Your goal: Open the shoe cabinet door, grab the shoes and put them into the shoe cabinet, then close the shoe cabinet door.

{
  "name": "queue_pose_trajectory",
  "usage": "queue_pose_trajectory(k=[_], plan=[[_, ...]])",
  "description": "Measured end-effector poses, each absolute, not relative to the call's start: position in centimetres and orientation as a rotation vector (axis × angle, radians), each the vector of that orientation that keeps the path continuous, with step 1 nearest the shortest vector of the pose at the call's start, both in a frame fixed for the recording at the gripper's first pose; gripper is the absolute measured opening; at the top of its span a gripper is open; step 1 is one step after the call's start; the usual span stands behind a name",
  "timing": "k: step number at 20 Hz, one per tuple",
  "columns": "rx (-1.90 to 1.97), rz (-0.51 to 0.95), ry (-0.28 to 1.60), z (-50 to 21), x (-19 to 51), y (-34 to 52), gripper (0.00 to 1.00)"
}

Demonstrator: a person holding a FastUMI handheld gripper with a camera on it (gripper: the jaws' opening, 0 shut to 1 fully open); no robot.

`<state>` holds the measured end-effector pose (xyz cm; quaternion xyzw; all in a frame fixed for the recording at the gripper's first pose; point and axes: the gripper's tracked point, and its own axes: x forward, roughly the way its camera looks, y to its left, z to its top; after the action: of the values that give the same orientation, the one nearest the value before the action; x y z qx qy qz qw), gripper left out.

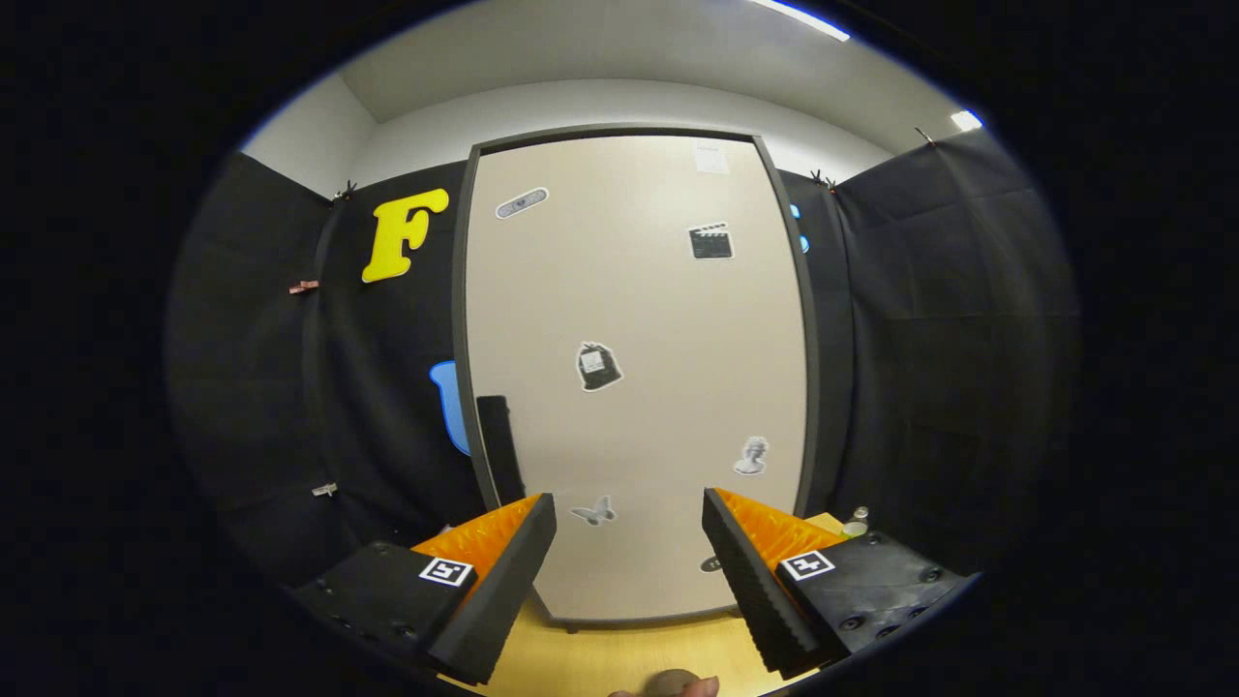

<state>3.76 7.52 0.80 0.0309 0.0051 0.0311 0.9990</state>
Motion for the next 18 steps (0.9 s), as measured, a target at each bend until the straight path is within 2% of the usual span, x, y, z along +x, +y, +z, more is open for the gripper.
queue_pose_trajectory(k=[9, 15, 16, 17, 18], plan=[[0.047, 0.135, 0.017, 0.1, 11.5, 16.8, 0.99], [0.022, 0.114, 0.040, -2.4, 16.0, 18.4, 0.98], [0.019, 0.117, 0.058, -3.0, 16.5, 18.6, 0.96], [0.016, 0.114, 0.069, -3.5, 16.8, 18.8, 0.89], [0.000, 0.101, 0.077, -4.0, 17.2, 18.7, 0.78]])
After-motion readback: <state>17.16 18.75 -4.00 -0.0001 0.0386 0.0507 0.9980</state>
